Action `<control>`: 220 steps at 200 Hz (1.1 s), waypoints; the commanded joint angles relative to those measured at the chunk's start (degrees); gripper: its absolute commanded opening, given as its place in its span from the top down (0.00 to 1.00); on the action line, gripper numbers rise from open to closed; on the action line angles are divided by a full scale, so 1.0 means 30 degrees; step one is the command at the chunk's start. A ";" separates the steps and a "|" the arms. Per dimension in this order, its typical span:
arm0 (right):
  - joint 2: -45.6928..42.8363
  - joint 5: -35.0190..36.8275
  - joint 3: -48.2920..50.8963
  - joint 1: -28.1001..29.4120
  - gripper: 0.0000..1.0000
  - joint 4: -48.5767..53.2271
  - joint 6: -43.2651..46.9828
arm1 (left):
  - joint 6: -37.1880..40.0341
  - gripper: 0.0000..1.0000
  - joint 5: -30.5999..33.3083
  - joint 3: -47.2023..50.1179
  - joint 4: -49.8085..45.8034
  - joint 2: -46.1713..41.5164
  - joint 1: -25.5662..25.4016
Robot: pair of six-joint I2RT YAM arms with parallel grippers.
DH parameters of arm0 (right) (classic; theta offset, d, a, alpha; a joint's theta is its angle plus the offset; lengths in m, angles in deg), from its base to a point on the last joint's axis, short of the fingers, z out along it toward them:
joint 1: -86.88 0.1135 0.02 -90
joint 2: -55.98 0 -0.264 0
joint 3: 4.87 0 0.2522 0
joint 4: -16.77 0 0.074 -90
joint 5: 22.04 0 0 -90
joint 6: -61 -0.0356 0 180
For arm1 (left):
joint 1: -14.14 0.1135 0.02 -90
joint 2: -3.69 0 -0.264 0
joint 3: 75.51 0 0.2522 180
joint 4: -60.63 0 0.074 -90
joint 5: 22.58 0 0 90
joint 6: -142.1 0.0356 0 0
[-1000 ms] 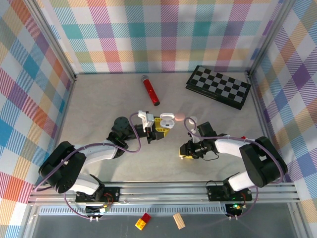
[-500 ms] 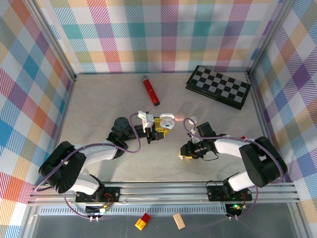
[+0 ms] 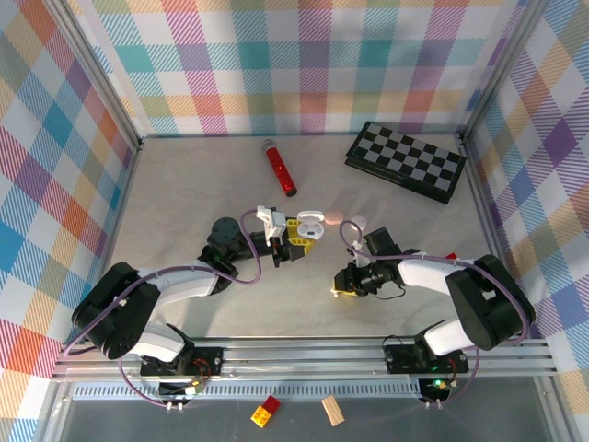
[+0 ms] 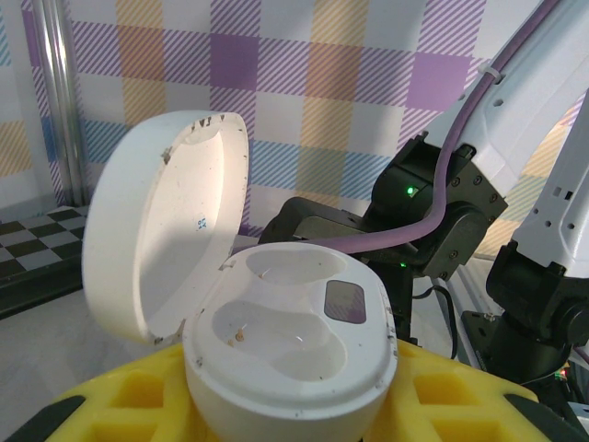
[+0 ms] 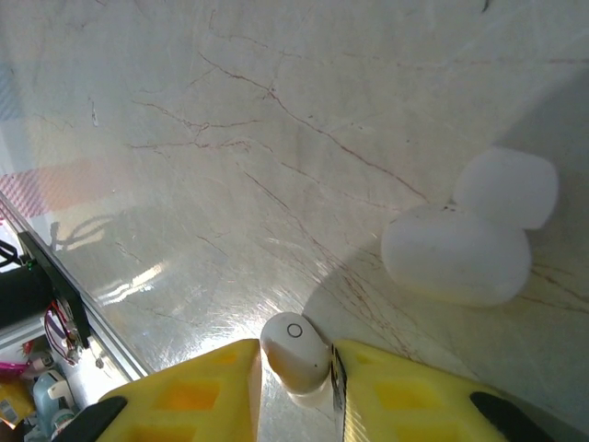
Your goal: Insert wireless bluetooth earbuds into charging case
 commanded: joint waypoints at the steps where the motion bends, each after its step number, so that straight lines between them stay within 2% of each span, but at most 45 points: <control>1: -0.0075 0.0031 0.0114 0.0221 0.72 0.0205 0.0405 | 0.0054 0.64 -0.0303 0.0081 0.0500 -0.0292 0.0116; 90: 0.1264 0.0820 -0.0616 0.0803 0.71 -0.0100 0.0386 | 0.0026 0.64 -0.0384 -0.0035 0.0453 -0.0327 0.0115; 126: 0.1602 0.1211 -0.0765 0.0976 0.76 -0.0122 0.0108 | 0.0108 0.64 -0.0420 -0.0063 0.0295 -0.0375 0.0117; 172: 0.0111 0.1690 -0.0882 0.1115 0.79 0.0744 0.0023 | 0.0092 0.64 -0.0469 -0.0153 0.0324 -0.0242 0.0116; 220: -0.2323 0.3846 -0.1199 0.1093 0.82 0.2728 -0.0057 | 0.0054 0.64 -0.0294 -0.0070 0.0588 -0.0008 0.0108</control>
